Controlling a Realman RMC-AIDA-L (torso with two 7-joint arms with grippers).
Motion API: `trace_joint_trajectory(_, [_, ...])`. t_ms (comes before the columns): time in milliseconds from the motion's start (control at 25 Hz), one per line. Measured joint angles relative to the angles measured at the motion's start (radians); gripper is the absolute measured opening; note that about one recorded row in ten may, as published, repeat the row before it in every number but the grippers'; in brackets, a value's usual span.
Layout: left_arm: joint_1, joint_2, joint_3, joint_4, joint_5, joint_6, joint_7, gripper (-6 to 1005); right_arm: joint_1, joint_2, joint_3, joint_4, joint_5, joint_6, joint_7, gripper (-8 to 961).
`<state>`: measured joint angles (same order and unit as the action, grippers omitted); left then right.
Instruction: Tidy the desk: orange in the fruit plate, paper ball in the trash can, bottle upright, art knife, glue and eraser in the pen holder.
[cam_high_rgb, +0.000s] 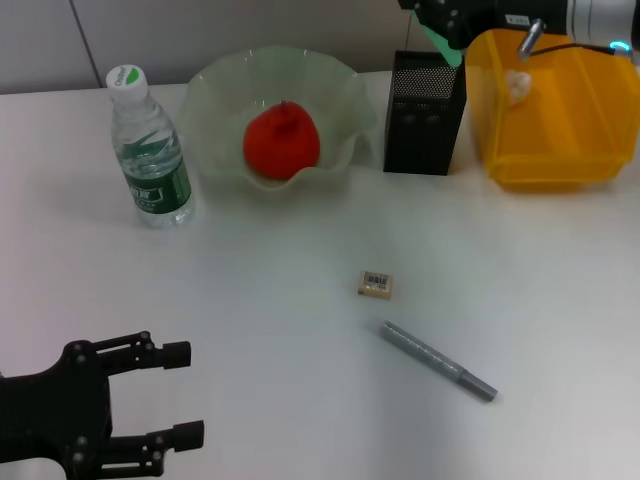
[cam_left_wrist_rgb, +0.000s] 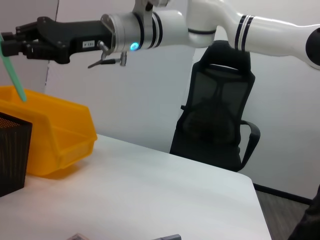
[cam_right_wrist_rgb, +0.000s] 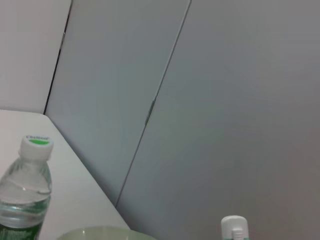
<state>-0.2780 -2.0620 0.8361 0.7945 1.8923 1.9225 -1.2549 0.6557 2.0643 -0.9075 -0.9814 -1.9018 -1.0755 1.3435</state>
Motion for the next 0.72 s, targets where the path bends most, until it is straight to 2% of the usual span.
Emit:
trace_joint_trajectory(160, [-0.001,-0.003,0.000,-0.002,-0.002,-0.004,-0.002,783,0.023,-0.014,0.039,0.131,0.079,0.018,-0.148,158])
trace_joint_trajectory(400, [-0.001,-0.004,0.000,-0.003,-0.004,-0.004,-0.006,782,0.057,-0.032,0.092,0.259,0.137,0.028,-0.261,159])
trace_joint_trajectory(720, [-0.009,-0.004,0.002,0.005,-0.005,0.007,-0.015,782,0.098,-0.040,0.157,0.400,0.164,0.058,-0.364,159])
